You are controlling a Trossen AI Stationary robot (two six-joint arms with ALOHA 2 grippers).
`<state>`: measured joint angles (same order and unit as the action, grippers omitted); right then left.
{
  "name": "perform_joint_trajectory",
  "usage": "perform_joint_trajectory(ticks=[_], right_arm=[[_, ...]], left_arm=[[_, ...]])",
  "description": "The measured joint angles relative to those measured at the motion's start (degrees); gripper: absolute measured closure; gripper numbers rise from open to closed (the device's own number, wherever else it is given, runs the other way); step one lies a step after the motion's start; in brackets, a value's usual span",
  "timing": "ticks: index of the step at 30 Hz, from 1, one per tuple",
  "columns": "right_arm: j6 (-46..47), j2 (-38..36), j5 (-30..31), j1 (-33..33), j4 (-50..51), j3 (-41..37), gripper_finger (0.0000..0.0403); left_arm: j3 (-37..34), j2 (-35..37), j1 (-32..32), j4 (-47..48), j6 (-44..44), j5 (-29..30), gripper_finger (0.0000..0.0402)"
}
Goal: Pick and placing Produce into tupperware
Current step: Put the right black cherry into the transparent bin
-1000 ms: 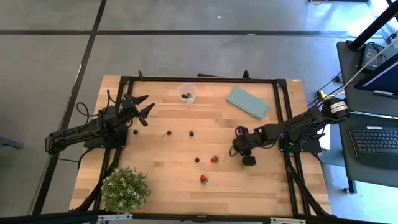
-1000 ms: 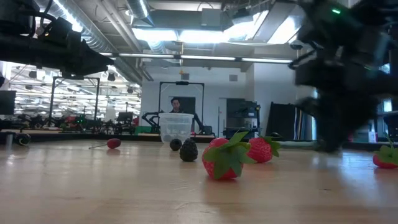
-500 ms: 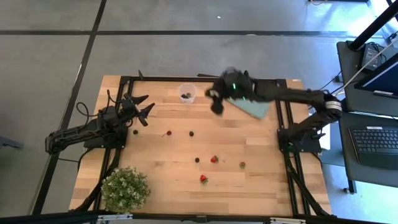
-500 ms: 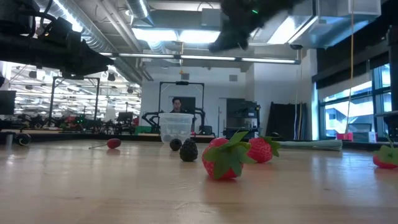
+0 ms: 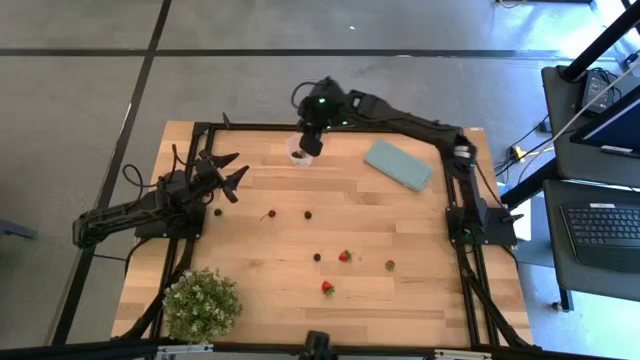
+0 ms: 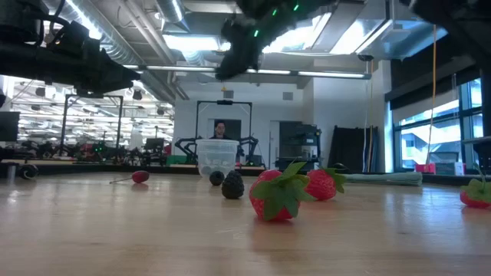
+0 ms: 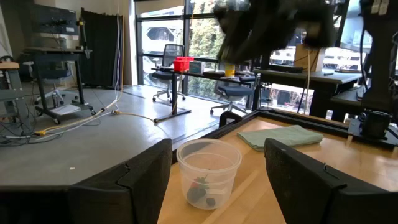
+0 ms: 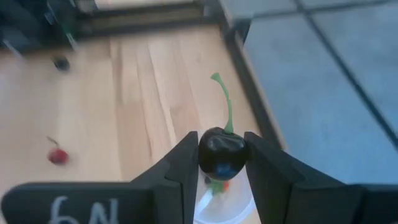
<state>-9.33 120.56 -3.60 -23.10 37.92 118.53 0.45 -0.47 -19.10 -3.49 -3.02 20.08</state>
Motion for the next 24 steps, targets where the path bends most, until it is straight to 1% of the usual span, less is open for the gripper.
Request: perform_joint_trajectory(ticks=[3,8,17,24], right_arm=[[-0.08,4.02,-0.23,-0.57,0.86,0.6,0.0287],[-0.24,7.64,-1.17,-1.07,1.75,0.25,0.0286],[0.3,9.75,-1.18,-1.1,2.53,0.16,0.0284],[2.67,12.27,-1.42,-1.19,3.75,0.16,0.0283]], left_arm=[[-0.01,0.02,-0.01,0.0,-0.01,0.0,0.0154],[-0.02,0.0,0.01,0.0,0.05,0.0,0.0154],[-0.01,0.0,-0.01,0.0,0.06,-0.02,0.0154],[-0.01,0.01,-0.01,0.0,0.03,-0.05,0.0154]])
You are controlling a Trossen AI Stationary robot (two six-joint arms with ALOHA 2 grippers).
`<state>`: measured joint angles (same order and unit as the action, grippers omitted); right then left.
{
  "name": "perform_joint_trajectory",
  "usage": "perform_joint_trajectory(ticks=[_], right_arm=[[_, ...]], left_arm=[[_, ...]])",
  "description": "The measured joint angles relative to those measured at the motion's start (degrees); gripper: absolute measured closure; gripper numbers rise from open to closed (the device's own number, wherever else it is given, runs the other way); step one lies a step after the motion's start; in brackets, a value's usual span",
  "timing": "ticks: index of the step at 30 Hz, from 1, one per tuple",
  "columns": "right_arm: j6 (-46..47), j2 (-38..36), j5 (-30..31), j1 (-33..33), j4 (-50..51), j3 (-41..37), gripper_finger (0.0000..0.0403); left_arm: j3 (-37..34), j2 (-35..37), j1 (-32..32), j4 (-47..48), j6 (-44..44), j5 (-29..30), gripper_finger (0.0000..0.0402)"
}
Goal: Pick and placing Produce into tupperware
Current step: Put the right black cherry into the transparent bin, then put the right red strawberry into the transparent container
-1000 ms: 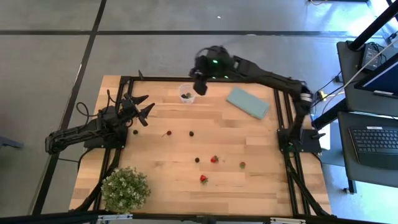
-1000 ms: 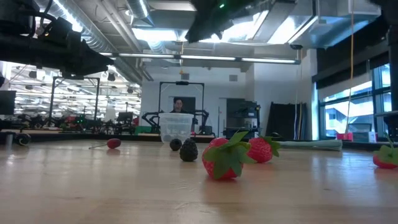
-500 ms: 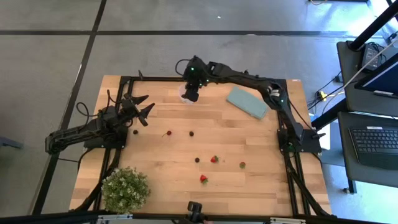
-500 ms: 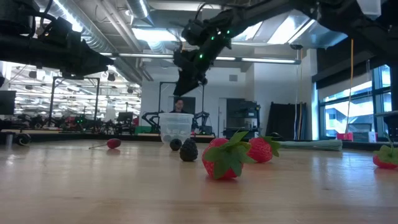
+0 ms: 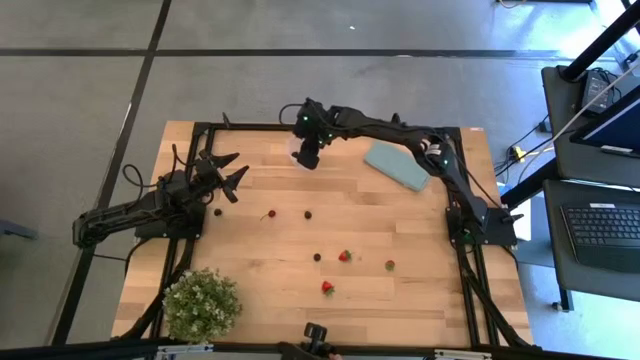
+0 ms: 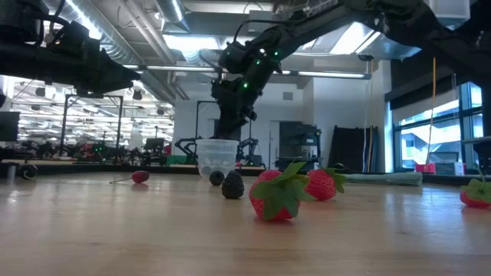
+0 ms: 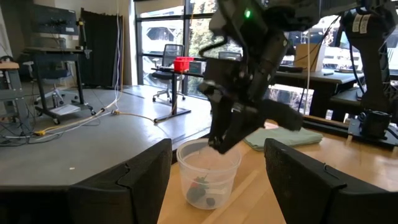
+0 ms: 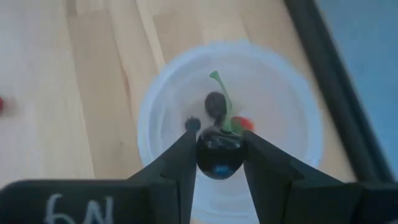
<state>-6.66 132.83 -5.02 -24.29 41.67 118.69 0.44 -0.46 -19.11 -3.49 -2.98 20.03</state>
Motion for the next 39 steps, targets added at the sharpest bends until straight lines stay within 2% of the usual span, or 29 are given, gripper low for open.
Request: perform_joint_trajectory(ticks=[9,15,20,26,30,36,39], right_arm=[[-1.28,-0.06,-0.04,0.02,-1.63,-0.06,0.0281],[-1.36,-0.17,-0.02,0.02,-1.63,-0.06,0.0265],[-1.51,-0.17,-0.02,-0.07,-1.64,-0.06,0.0237],[-1.5,-0.17,-0.02,-0.09,-1.42,0.19,0.0182],[-2.97,-0.18,-0.04,-0.09,2.24,4.72,0.0159],[-5.81,-1.61,-0.36,0.64,10.88,16.22,0.0152],[-4.8,-5.79,-1.2,1.29,11.3,14.65,0.0152]], left_arm=[[0.01,-0.01,0.0,0.0,-1.38,-0.11,0.0154],[-0.01,-0.01,0.02,0.0,-1.38,-0.11,0.0154],[0.01,-0.01,0.0,0.0,-1.38,-0.13,0.0154],[-0.01,-0.01,0.01,0.0,-1.37,-0.15,0.0154],[-0.01,0.0,0.01,0.0,-1.38,-0.17,0.0154],[0.0,0.0,0.01,0.01,-1.36,-0.17,0.0154],[0.01,-0.01,0.02,0.0,-1.38,-0.19,0.0154]])
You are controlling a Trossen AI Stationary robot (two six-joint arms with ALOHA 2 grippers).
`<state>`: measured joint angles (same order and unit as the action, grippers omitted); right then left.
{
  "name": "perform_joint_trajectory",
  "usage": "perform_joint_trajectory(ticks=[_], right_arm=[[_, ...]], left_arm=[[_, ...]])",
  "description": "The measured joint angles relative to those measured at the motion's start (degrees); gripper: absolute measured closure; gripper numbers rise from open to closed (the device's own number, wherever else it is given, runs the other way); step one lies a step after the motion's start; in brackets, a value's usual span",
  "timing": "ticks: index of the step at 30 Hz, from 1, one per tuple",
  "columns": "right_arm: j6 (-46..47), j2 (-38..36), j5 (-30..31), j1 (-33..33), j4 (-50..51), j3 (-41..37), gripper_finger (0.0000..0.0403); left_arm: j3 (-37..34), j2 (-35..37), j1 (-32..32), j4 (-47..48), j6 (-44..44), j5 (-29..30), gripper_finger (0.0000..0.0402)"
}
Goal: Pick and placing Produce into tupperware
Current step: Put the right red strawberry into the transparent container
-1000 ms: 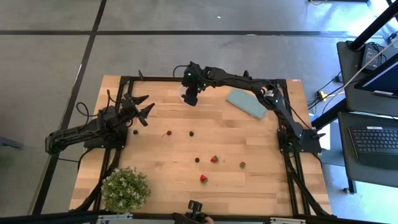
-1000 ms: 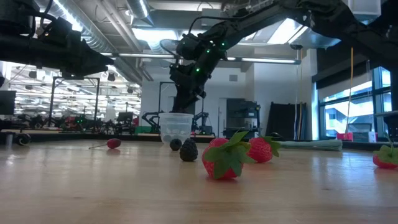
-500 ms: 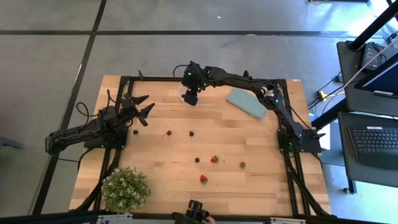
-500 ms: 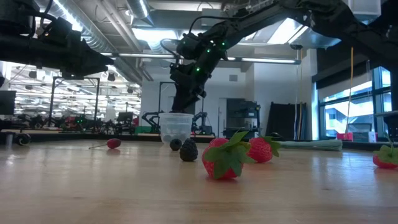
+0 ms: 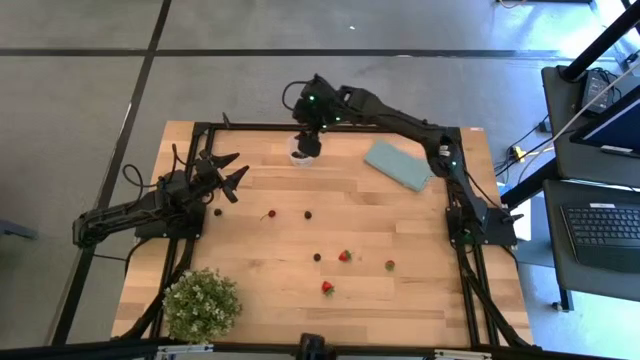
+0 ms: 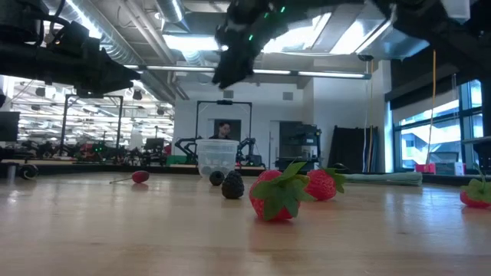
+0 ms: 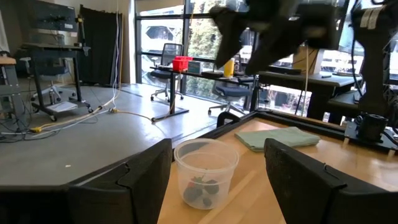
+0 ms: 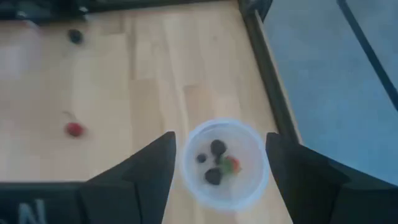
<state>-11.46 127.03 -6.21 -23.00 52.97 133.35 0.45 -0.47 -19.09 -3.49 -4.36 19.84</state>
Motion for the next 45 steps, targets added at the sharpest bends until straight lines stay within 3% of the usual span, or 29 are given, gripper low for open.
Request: perform_joint_trajectory(ticks=[5,9,18,28,32,37,45], right_arm=[[2.4,-7.91,-0.09,0.79,3.27,-5.17,0.0152],[3.71,-16.18,-0.01,1.8,1.86,-14.74,0.0152],[11.49,-43.62,0.49,6.14,-16.55,-52.16,0.0152],[16.8,-69.54,-0.26,19.96,-27.38,-86.59,0.0152],[24.59,-73.73,-2.92,26.39,-36.28,-96.78,0.0152],[38.51,-73.82,-4.08,32.41,-52.73,-105.98,0.0152],[42.74,-73.69,-3.82,38.16,-59.18,-108.88,0.0152]], left_arm=[[-0.01,0.0,-0.01,0.01,0.02,0.12,0.0154],[-0.01,0.0,-0.01,0.02,0.02,0.15,0.0154],[0.0,0.0,0.0,0.0,0.04,0.19,0.0154],[0.0,0.0,-0.02,0.0,0.46,0.22,0.0154],[0.0,0.0,0.0,0.0,0.46,0.24,0.0154],[-0.02,0.0,-0.02,0.0,0.46,0.24,0.0154],[-0.02,0.02,0.0,0.0,0.5,0.71,0.0154]])
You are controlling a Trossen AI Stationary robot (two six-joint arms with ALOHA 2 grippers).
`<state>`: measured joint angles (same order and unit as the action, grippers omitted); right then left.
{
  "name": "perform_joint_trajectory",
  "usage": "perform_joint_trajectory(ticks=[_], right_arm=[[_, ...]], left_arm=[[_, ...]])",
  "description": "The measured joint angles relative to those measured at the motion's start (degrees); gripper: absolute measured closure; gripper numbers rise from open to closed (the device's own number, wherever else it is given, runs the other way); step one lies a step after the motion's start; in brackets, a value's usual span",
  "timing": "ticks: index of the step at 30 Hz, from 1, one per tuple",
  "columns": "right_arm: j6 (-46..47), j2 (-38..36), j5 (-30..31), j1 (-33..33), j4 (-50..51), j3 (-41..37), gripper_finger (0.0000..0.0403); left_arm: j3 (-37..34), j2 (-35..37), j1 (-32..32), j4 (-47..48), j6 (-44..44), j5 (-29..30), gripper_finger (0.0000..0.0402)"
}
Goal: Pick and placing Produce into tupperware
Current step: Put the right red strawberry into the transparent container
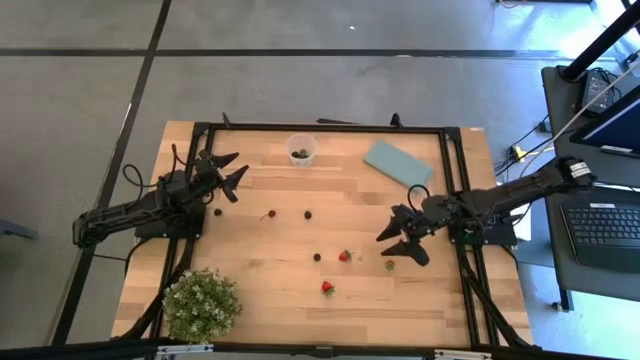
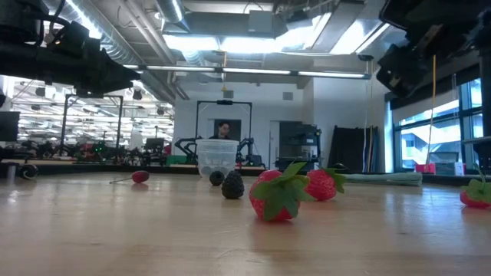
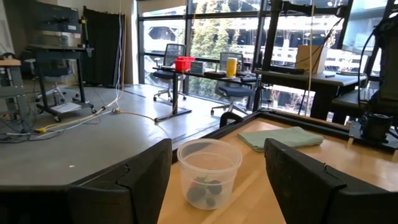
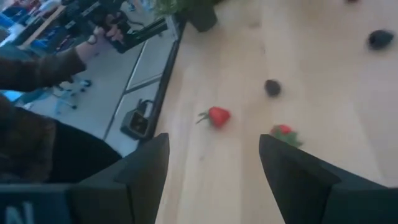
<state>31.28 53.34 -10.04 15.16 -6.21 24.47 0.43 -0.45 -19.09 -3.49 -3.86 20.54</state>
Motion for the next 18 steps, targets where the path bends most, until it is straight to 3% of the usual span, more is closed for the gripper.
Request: perform_joint_trajectory(ticks=[6,18], right_arm=[[1.52,0.0,-0.82,2.87,-0.01,0.0,0.0152],[-19.34,0.02,-4.69,3.59,3.68,0.0,0.0152]], left_arm=[[0.02,-0.01,-0.02,0.0,-0.02,0.06,0.0154],[0.0,0.0,0.0,0.0,-0.13,0.01,0.0154]])
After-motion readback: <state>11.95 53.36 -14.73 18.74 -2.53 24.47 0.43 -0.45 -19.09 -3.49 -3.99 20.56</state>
